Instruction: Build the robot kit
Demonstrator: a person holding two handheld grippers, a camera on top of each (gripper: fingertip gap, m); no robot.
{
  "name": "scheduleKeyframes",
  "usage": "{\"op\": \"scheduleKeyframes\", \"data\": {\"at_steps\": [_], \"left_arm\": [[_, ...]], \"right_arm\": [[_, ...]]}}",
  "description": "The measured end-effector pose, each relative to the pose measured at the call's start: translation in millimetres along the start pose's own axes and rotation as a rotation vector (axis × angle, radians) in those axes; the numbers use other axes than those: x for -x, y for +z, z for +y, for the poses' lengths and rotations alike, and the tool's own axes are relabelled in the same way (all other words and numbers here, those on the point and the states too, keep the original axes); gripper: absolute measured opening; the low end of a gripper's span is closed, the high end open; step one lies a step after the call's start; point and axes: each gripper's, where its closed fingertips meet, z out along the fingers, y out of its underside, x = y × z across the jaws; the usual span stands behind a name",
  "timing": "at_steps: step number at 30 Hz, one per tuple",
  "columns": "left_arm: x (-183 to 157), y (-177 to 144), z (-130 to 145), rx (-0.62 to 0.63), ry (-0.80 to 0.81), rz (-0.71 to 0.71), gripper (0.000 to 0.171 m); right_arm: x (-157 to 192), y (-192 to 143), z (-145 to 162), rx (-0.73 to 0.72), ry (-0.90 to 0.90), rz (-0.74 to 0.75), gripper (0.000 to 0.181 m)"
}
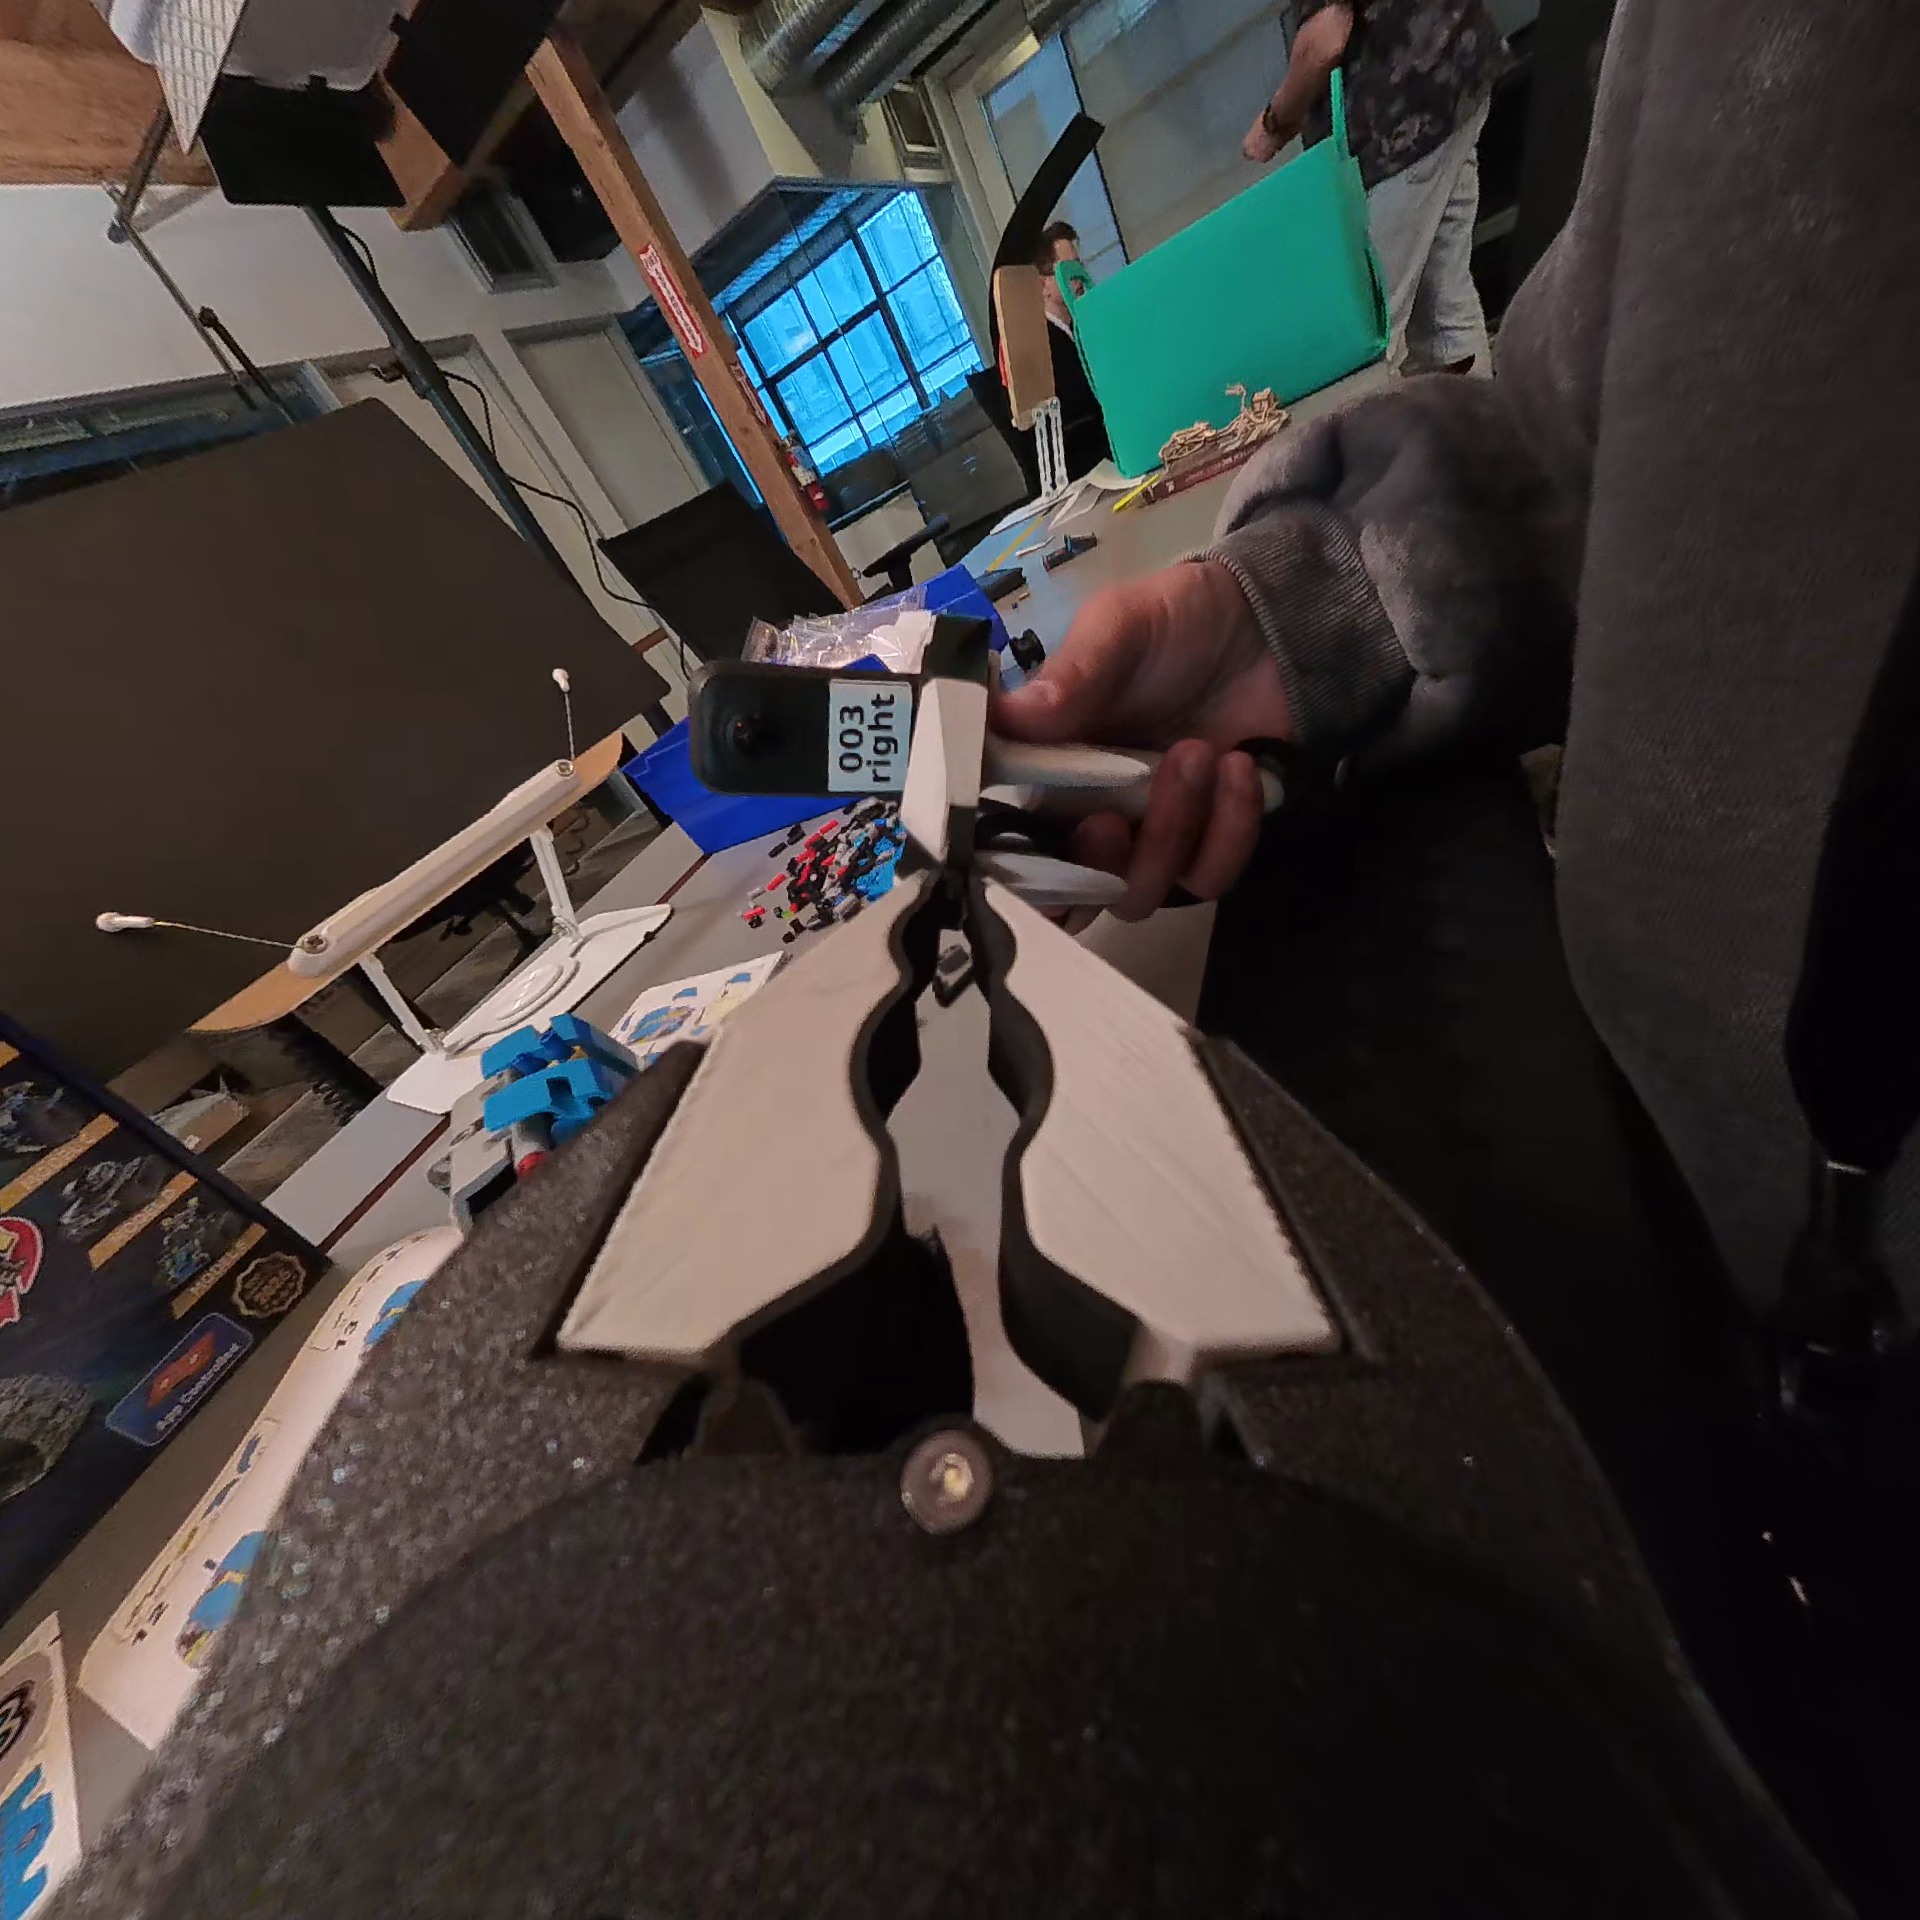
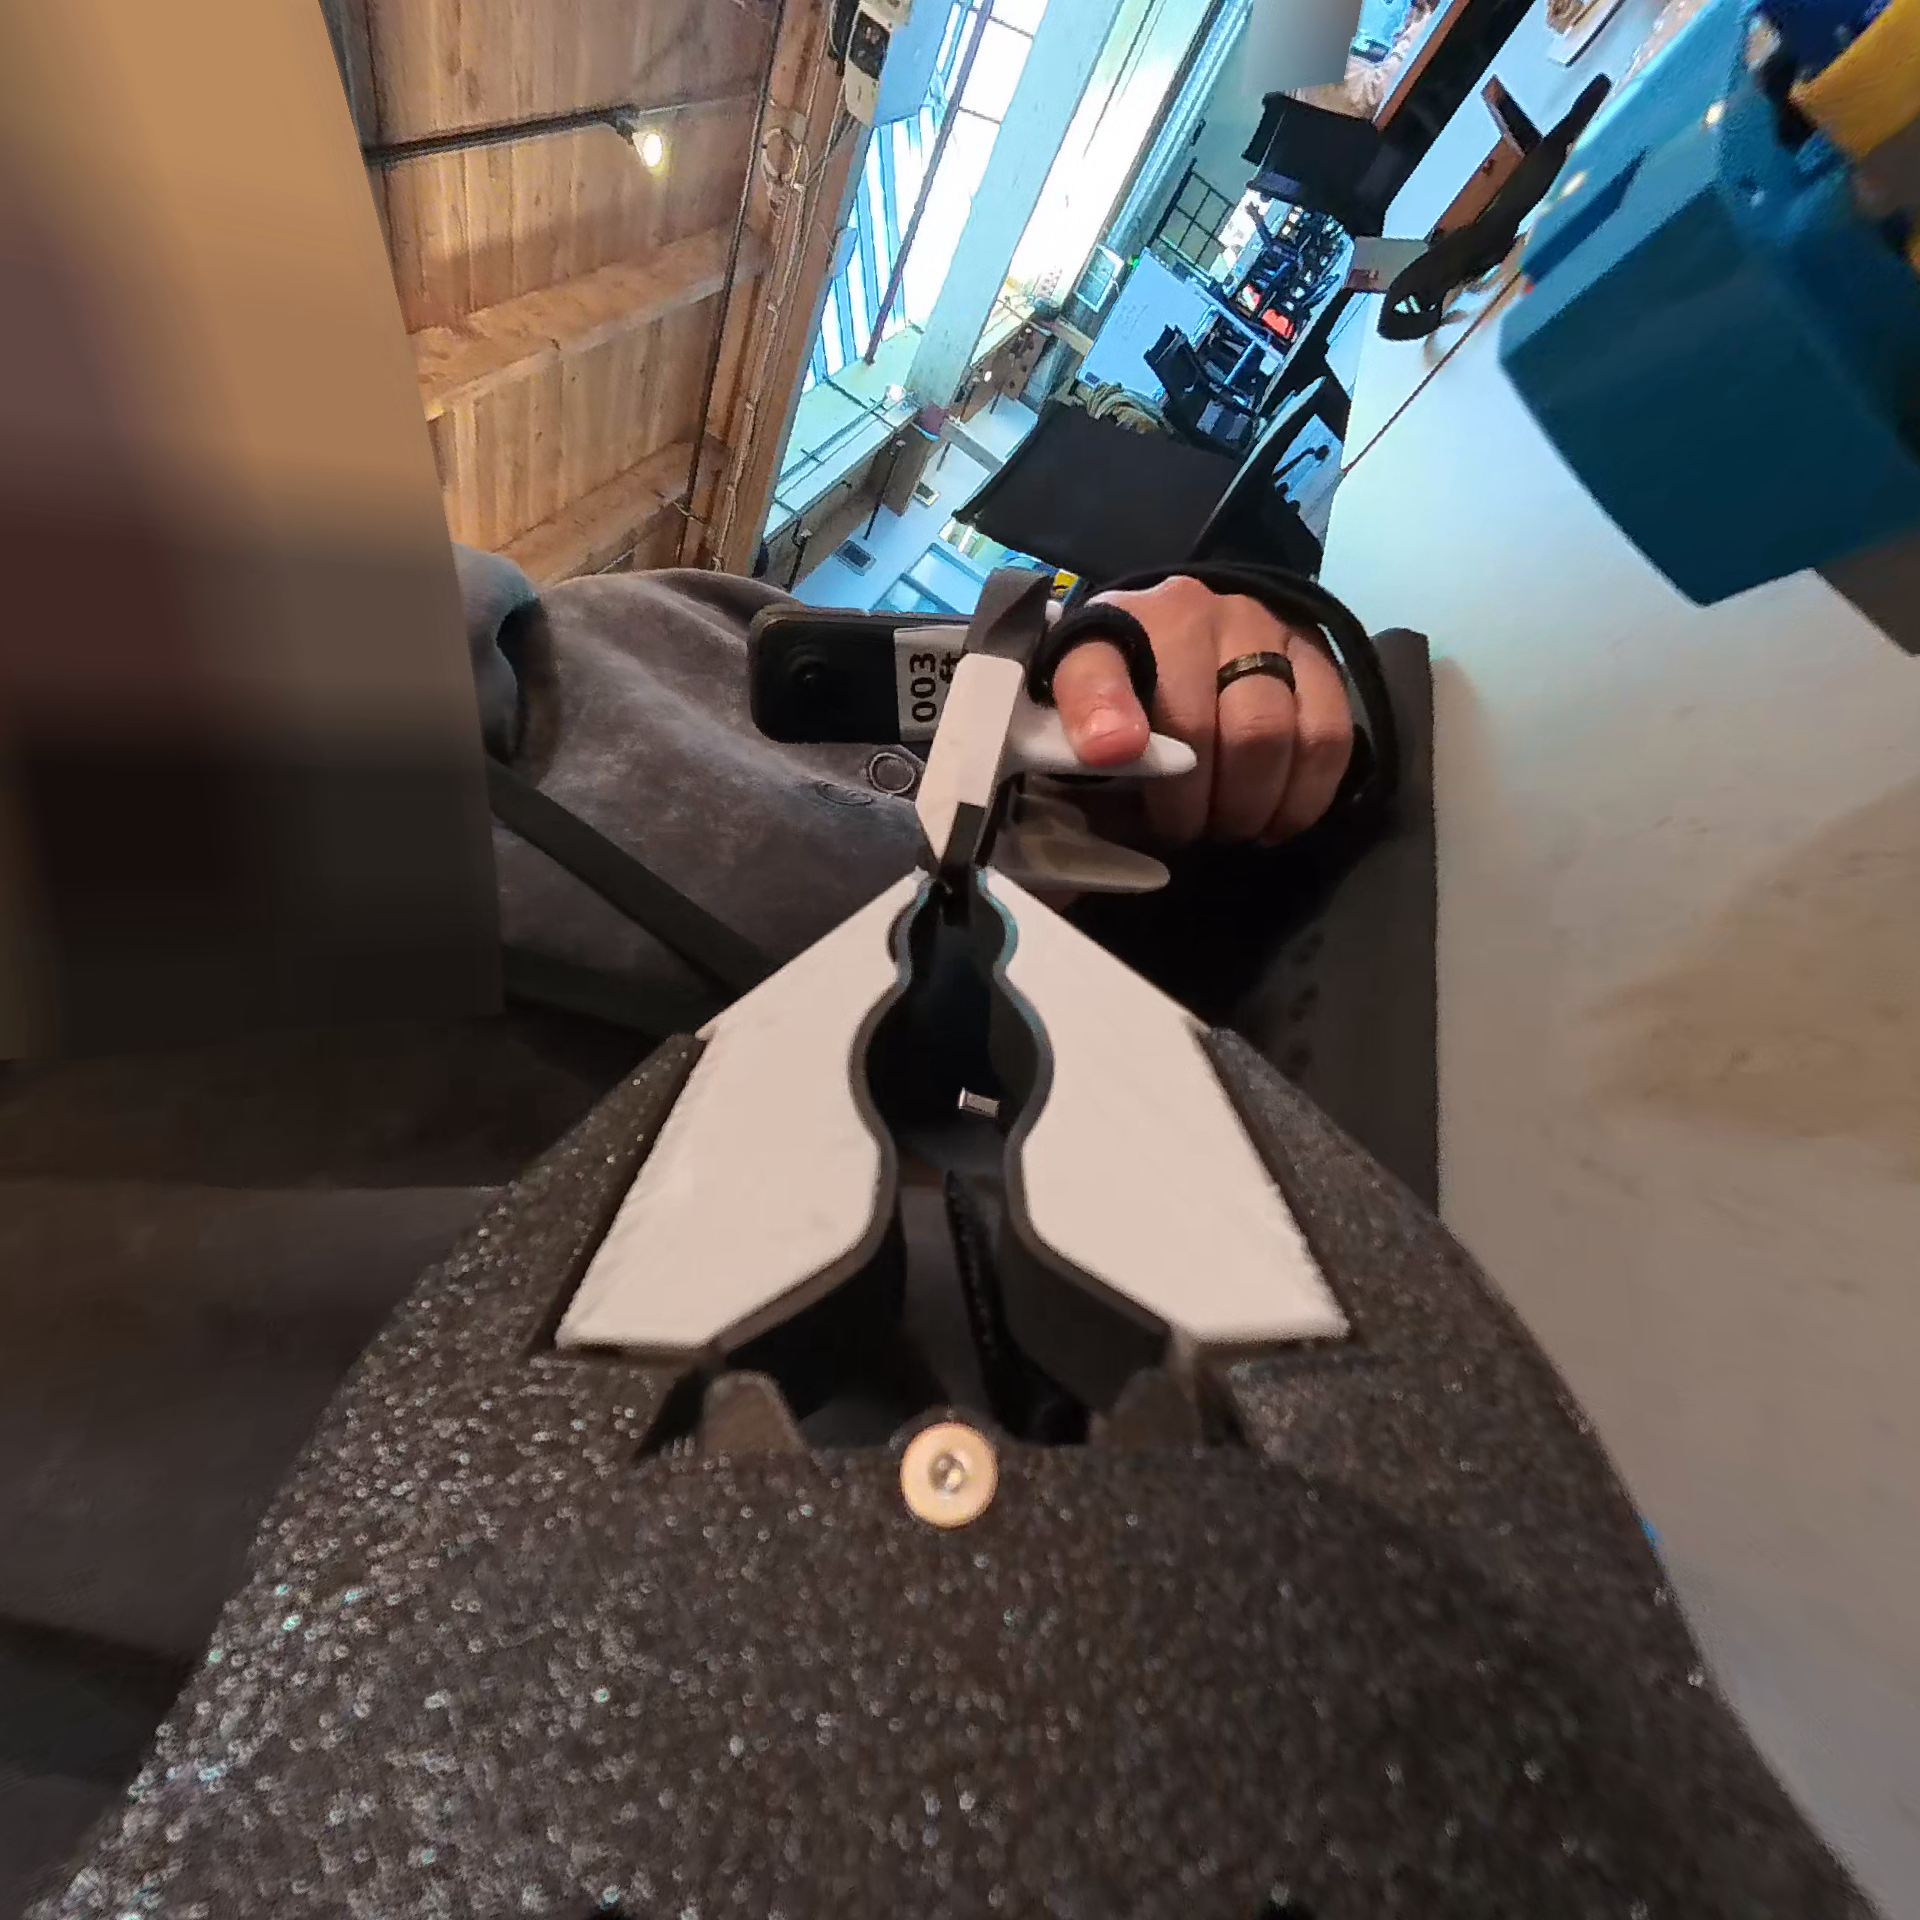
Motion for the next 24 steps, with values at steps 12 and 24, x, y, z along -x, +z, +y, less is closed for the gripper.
{"op": "scheduleKeyframes", "data": {"at_steps": [12,24], "left_arm": [[-5,3,10,0.067,0.017,0.022,0.005],[-6,1,10,0.070,0.007,0.034,0.004]], "right_arm": [[-9,-5,5,0.048,-0.025,0.082,0.004],[-11,-8,7,0.053,-0.010,0.087,0.004]]}}
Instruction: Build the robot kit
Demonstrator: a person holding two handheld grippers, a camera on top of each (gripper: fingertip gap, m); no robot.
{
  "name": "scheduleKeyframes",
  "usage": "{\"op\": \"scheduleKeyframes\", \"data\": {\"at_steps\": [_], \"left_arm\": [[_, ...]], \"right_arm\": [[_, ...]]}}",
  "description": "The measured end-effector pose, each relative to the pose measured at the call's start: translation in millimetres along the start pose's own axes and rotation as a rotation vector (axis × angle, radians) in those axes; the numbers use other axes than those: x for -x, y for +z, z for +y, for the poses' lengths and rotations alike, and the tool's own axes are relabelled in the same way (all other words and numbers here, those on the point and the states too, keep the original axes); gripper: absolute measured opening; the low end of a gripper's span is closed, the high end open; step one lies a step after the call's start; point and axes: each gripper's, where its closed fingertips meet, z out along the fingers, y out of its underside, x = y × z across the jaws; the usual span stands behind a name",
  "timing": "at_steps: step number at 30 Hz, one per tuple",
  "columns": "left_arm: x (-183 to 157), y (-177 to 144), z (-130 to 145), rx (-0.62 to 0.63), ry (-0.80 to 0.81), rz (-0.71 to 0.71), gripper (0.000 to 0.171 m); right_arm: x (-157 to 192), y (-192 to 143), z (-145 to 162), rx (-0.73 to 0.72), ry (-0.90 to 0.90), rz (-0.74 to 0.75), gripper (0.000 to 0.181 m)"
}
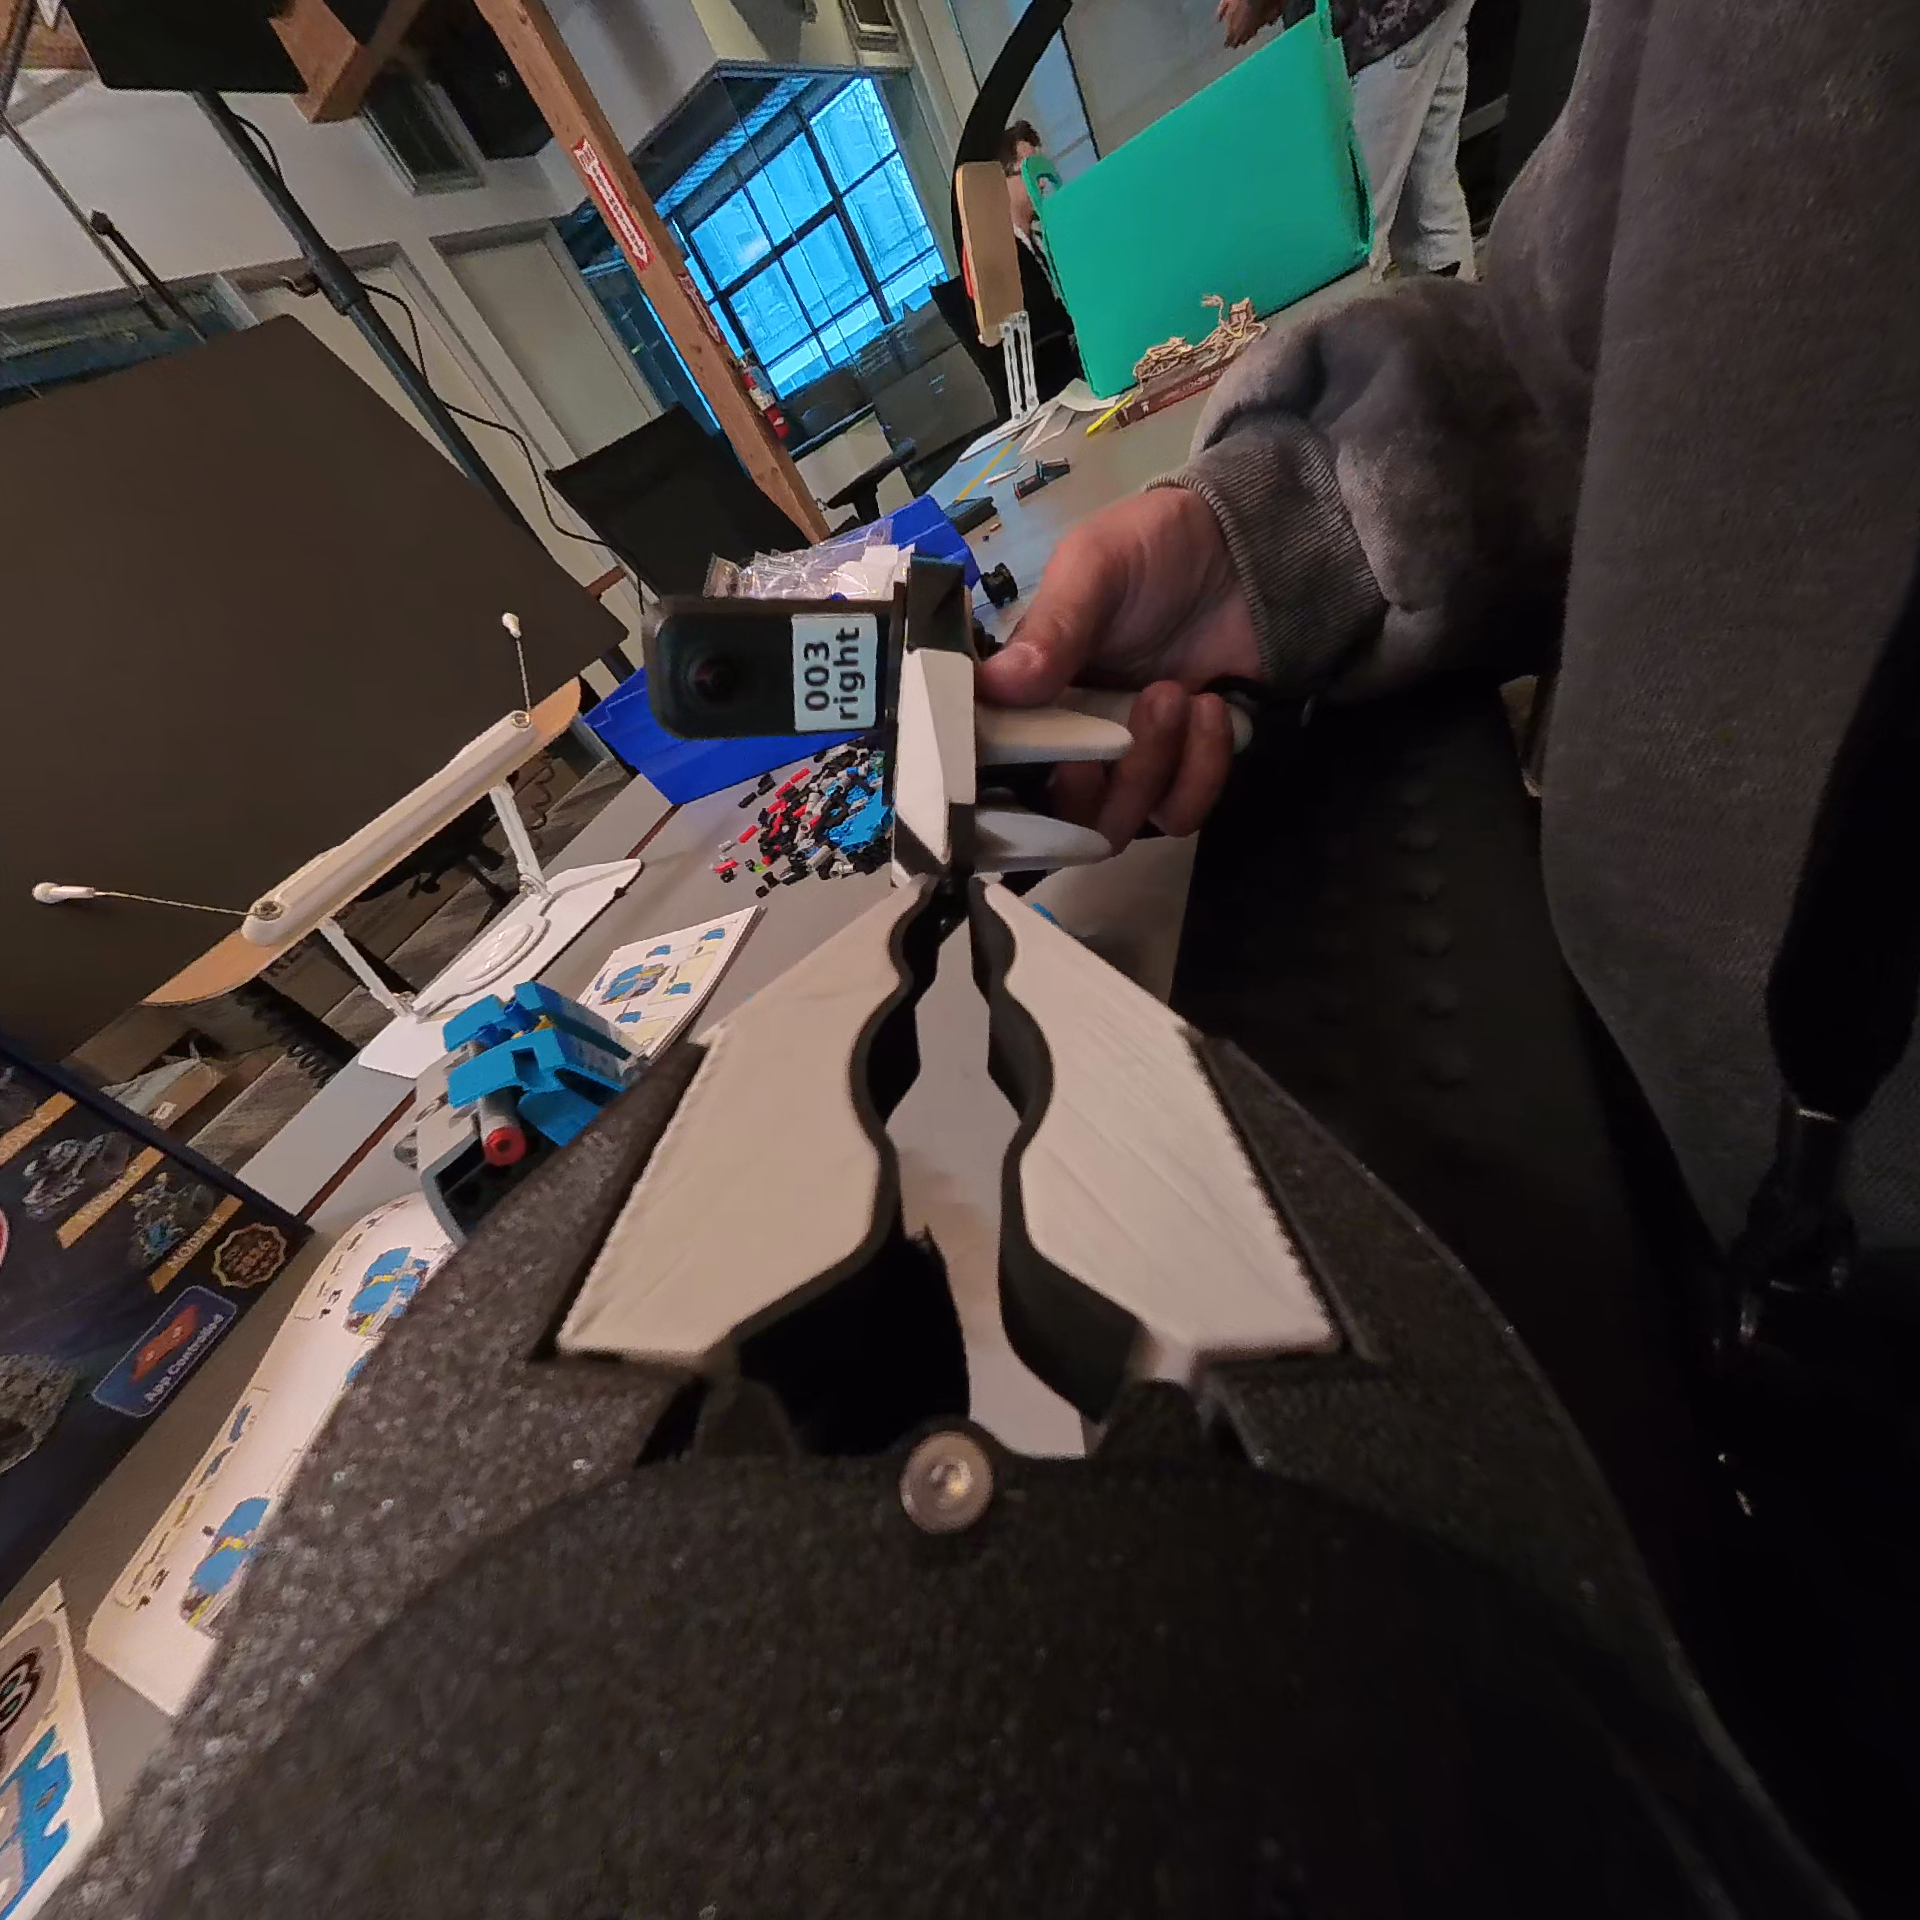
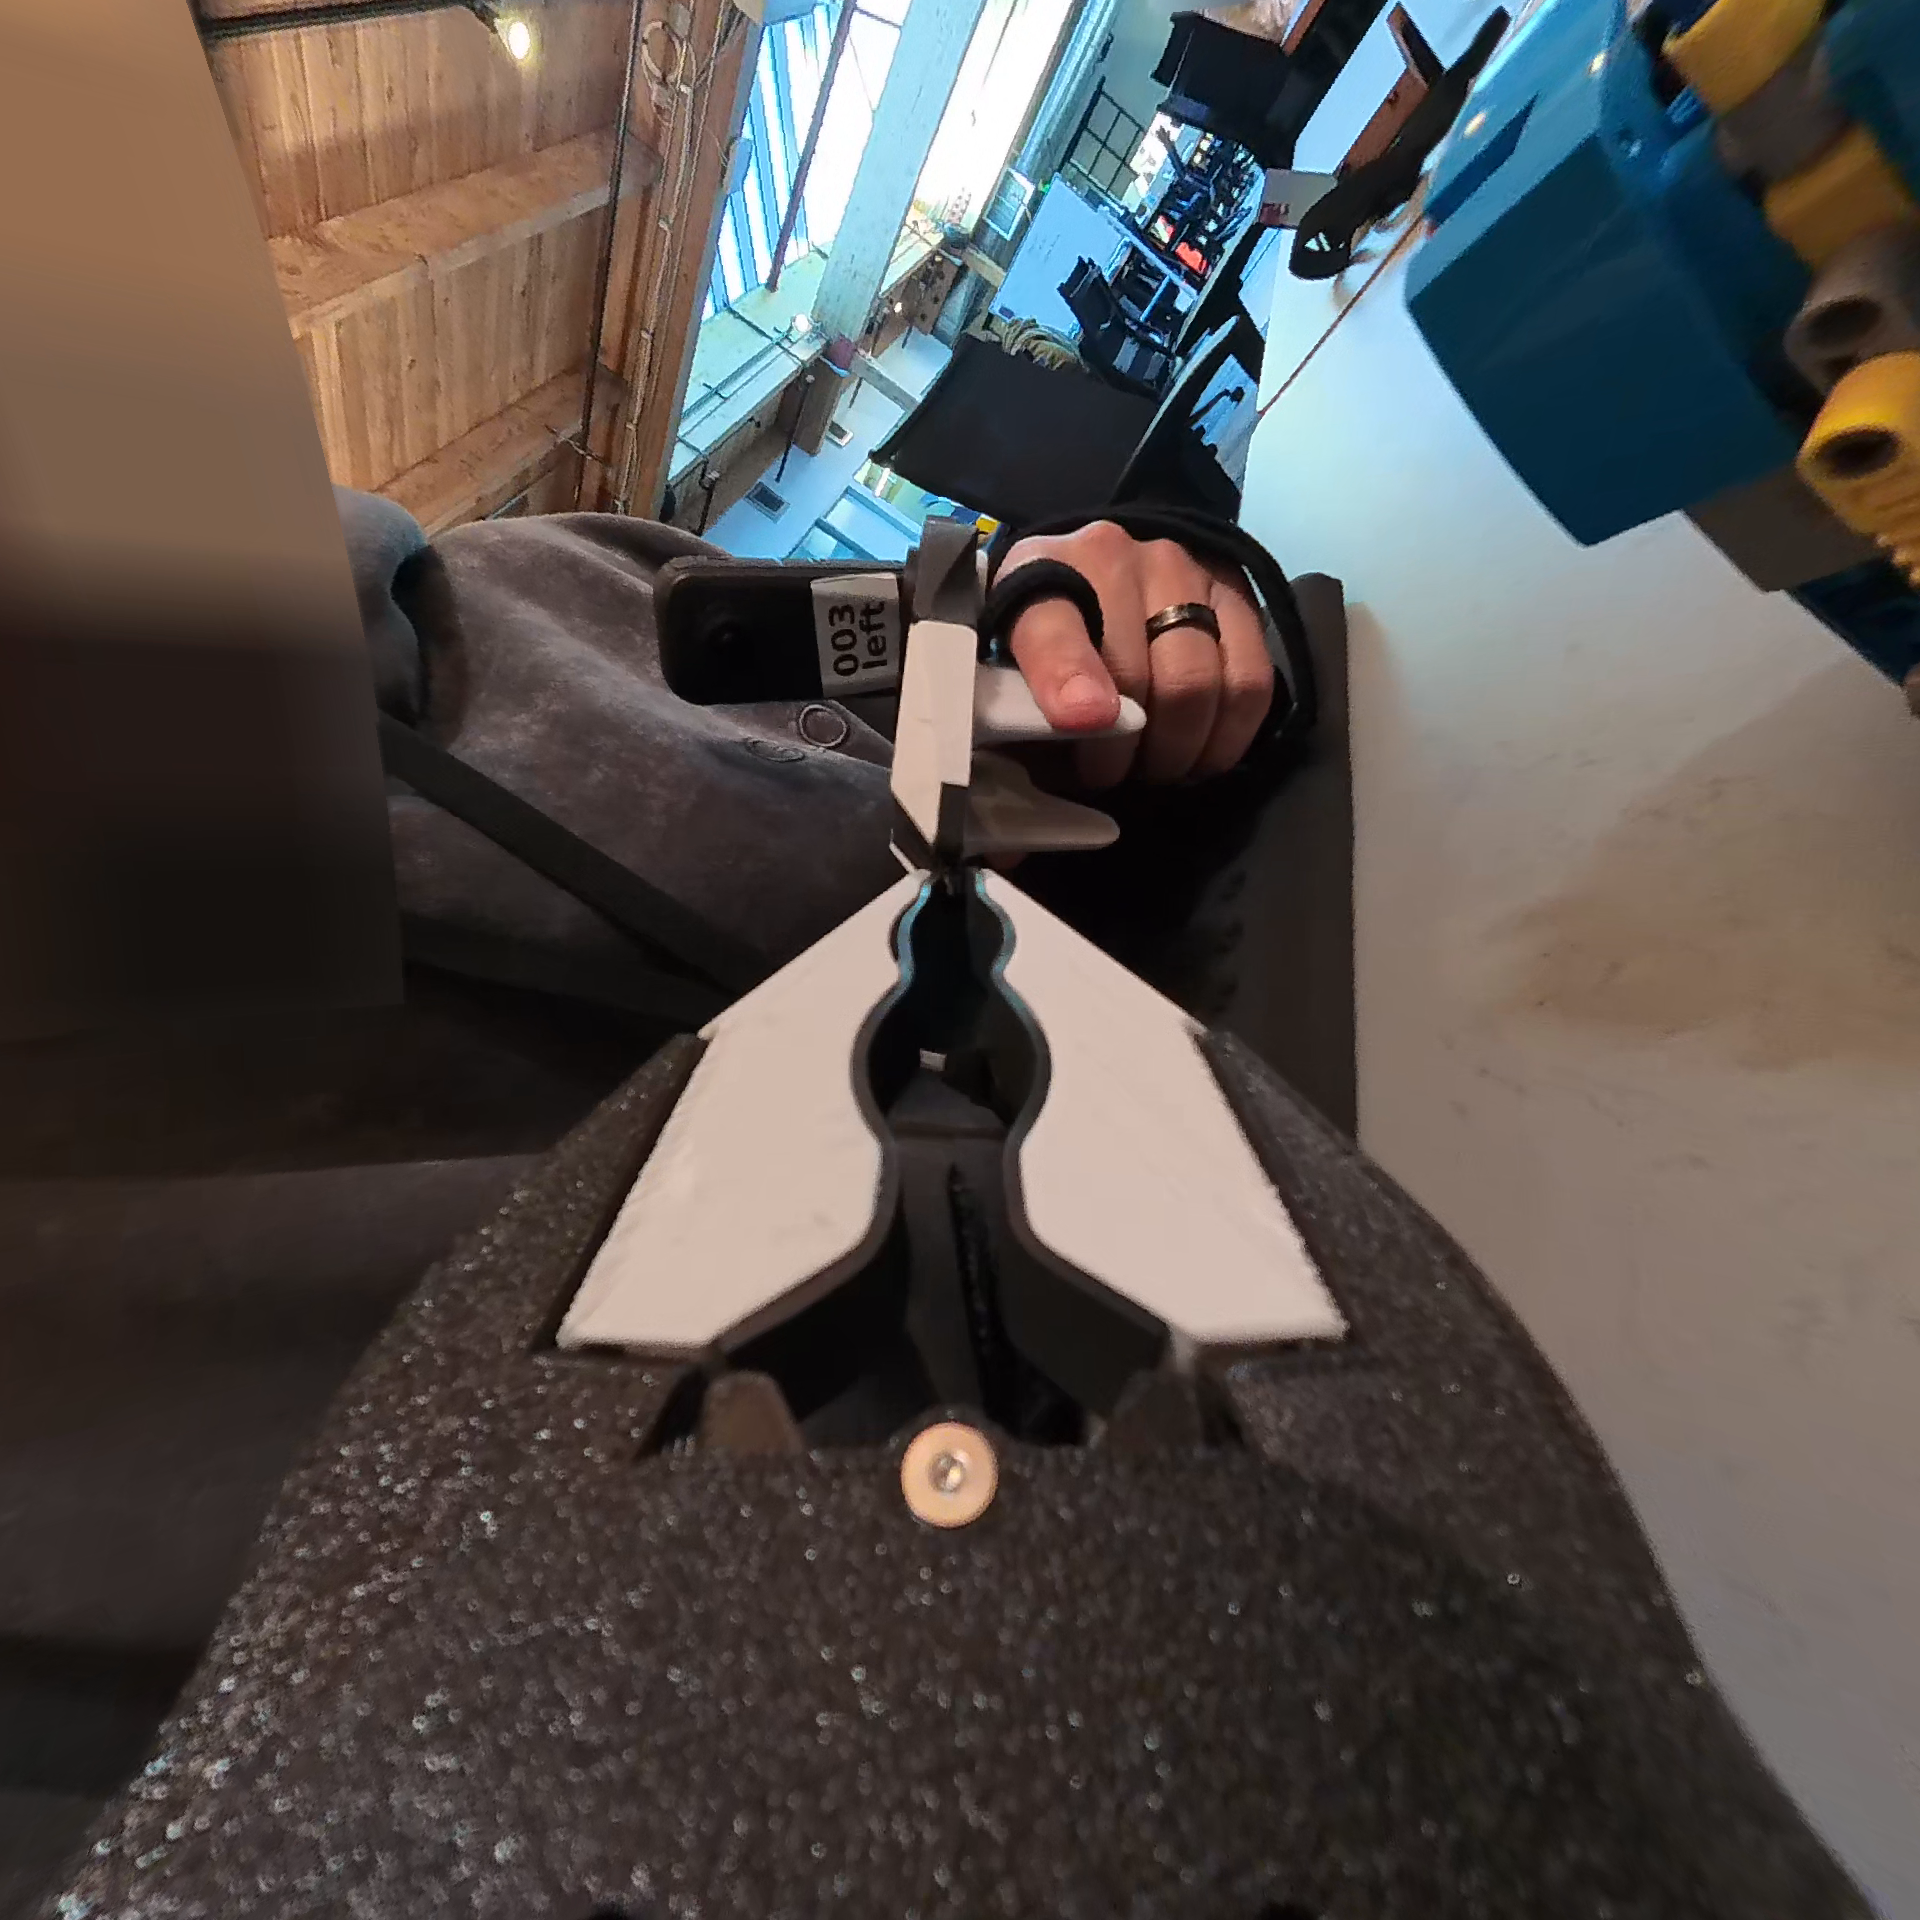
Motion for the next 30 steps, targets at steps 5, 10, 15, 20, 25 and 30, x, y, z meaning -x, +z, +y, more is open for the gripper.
{"op": "scheduleKeyframes", "data": {"at_steps": [5,10,15,20,25,30], "left_arm": [[-3,0,-1,-0.007,0.011,0.015,0.010],[-6,-1,-4,-0.024,0.013,0.030,0.005],[-2,-2,-1,-0.005,-0.009,0.031,0.004],[11,-4,9,0.046,-0.057,-0.016,0.004],[16,-1,19,0.096,-0.099,-0.022,0.004],[15,-1,21,0.101,-0.096,-0.021,0.004]], "right_arm": [[4,1,0,-0.005,0.025,-0.048,0.003],[6,4,3,0.009,0.040,-0.075,0.004],[2,3,2,0.007,0.033,-0.057,0.005],[-27,-50,-14,0.081,-0.408,0.426,0.009],[-66,-69,38,0.547,-0.642,0.832,0.035],[-80,-68,49,0.666,-0.553,0.914,0.020]]}}
